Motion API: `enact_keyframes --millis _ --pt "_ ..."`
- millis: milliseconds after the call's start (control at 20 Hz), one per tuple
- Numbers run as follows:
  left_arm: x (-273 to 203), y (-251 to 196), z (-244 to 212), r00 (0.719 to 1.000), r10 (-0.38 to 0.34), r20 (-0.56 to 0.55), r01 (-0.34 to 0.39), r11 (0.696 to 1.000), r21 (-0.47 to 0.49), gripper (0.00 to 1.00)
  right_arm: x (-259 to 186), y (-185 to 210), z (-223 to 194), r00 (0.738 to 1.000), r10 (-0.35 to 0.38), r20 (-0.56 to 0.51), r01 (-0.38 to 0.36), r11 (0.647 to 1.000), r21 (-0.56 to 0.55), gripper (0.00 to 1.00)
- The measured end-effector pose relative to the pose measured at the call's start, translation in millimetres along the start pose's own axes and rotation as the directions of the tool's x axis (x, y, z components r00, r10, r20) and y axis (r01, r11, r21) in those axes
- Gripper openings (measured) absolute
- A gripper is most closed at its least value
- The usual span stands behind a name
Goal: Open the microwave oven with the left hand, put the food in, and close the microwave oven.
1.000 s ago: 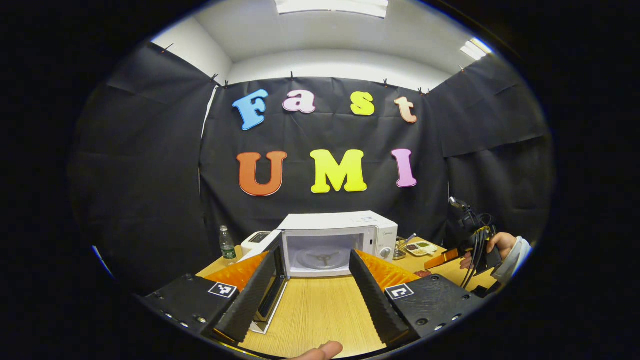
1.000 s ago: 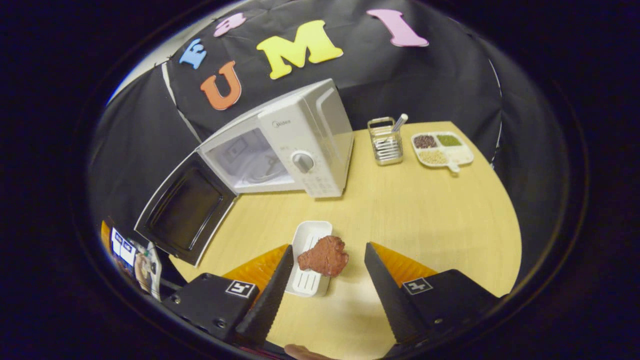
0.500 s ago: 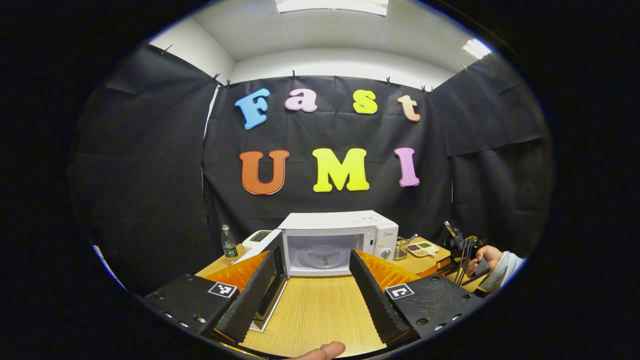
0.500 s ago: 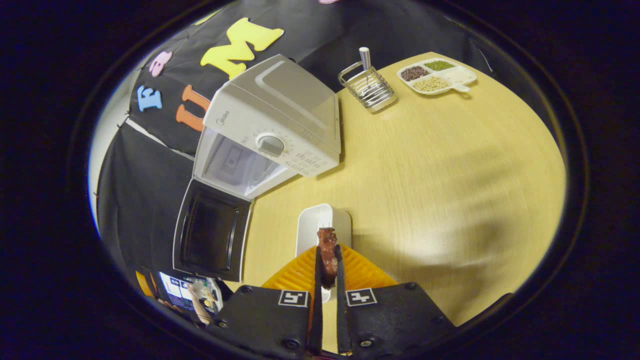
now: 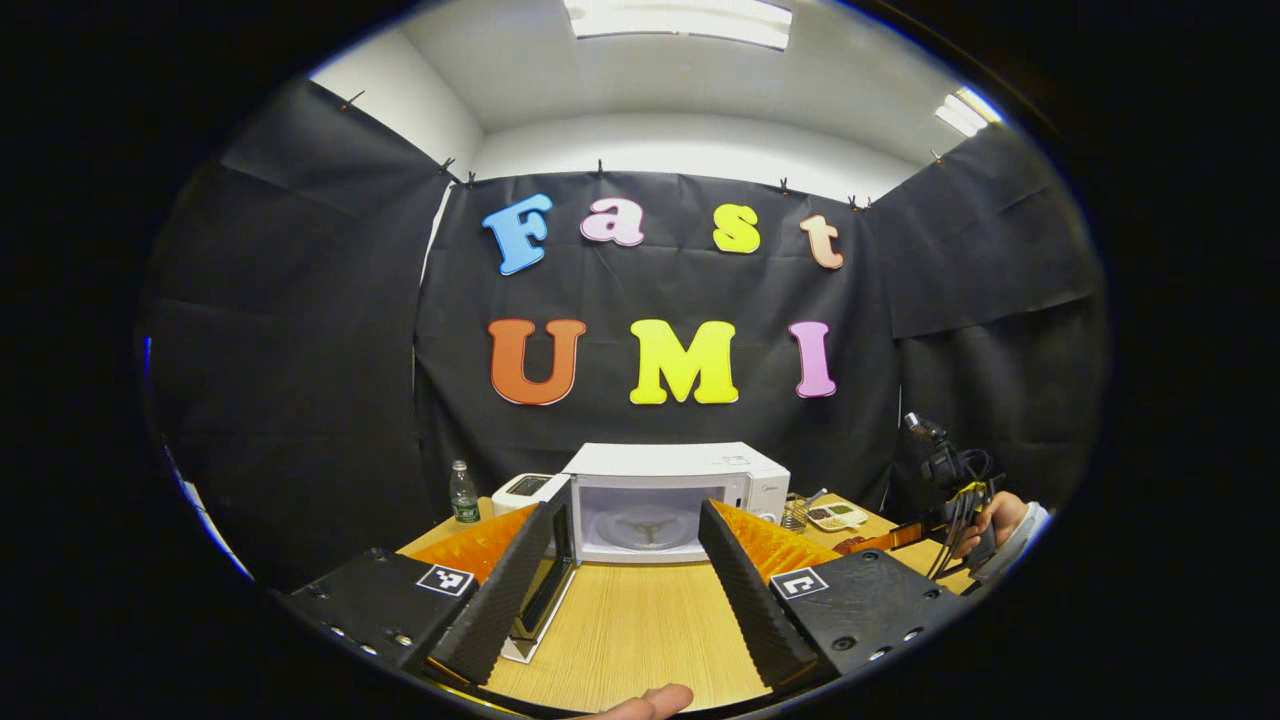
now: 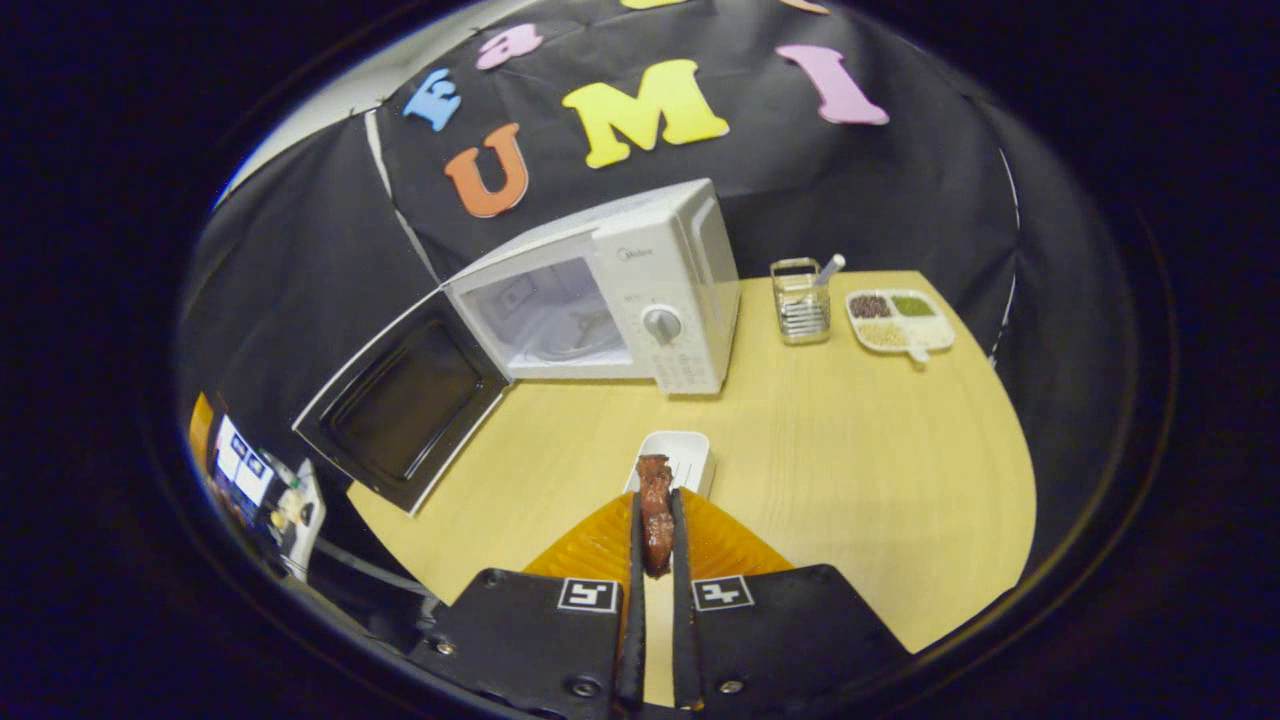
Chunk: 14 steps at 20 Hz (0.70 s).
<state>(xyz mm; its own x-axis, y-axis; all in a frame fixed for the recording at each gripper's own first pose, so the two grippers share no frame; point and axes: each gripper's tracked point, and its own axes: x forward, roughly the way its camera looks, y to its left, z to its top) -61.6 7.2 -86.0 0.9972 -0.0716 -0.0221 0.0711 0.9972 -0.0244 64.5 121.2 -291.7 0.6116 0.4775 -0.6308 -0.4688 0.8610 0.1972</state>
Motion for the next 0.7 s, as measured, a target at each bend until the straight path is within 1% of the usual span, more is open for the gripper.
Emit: enact_keyframes --millis 150,250,350,500,600,700 --pt "-3.2 5.1 2.4 1.0 -0.001 0.012 0.002 1.0 -0.022 0.92 -15.7 23.1 10.9 0.995 -0.057 0.087 0.067 0.991 -0.117 0.14" --pt "-3.9 8.1 1.2 1.0 -0.014 0.006 0.014 1.0 -0.01 0.92 -20.0 45.5 9.5 0.991 -0.061 0.12 0.081 0.982 -0.173 0.14" --pt "-2.7 16.4 1.8 1.0 0.002 0.003 -0.002 1.0 0.012 0.92 -18.1 67.9 14.1 0.982 -0.068 0.177 0.108 0.968 -0.228 0.14" --pt "-2.9 20.2 -5.1 1.0 0.0 -0.008 0.001 1.0 0.021 0.92 -7.1 93.3 27.8 0.949 -0.11 0.295 0.2 0.934 -0.295 0.14" --pt "-0.9 15.8 -12.3 0.999 -0.029 -0.02 0.029 1.0 0.009 0.92 5.1 115.7 33.8 0.931 -0.11 0.348 0.228 0.921 -0.317 0.14" --pt "-0.3 9.7 -20.4 0.996 -0.077 -0.035 0.077 0.997 -0.009 0.92 21.2 135.6 37.8 0.919 -0.108 0.38 0.238 0.918 -0.316 0.15"
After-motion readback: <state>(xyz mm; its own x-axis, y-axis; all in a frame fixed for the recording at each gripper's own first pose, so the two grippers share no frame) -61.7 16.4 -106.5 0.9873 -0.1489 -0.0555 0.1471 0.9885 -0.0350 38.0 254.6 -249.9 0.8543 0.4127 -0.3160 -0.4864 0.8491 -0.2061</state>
